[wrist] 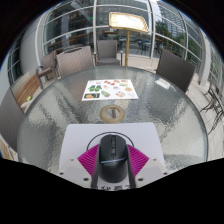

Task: Arrange mouse

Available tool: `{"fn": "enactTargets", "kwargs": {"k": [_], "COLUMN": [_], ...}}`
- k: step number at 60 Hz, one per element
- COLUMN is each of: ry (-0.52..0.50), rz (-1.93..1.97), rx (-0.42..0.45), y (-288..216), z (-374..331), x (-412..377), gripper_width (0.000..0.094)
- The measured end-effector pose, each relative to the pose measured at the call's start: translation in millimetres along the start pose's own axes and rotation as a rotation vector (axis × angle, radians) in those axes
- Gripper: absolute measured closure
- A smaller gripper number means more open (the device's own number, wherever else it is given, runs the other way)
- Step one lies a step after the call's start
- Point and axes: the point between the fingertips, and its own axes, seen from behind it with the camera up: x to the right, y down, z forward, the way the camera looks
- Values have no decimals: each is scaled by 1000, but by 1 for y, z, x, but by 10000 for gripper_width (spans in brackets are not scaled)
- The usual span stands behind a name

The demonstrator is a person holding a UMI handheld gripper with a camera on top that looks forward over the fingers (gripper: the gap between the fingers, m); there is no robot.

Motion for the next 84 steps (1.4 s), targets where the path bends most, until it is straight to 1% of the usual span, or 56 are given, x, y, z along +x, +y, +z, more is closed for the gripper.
{"fn": "enactTargets", "kwargs": {"k": [2,4,6,9,11,14,22,30,40,46,59,69,84], "ry": [5,10,29,36,36,36,39,44,26,33,44,57,58], "rz": [-15,-25,-35,-51,-54,-52,-44,-22,16,8,-18,-35,-40], "rx": [-3,-11,-18,-36,-40,-21,41,124,204,222,223,219,224], "y": [0,-1,-1,-1,-3,-12,-39,-60,-59,-48,-20,-3,2], "z": [0,0,-1,-6,-11,-22,-80,-147,-214,-244,-285,-300,-311], "x": [0,2,6,9,10,9,6,-1,-16,-20,-29,-30,-33], "gripper_width": [473,428,342,187,111,77,77,77,79,78,79,80,81]}}
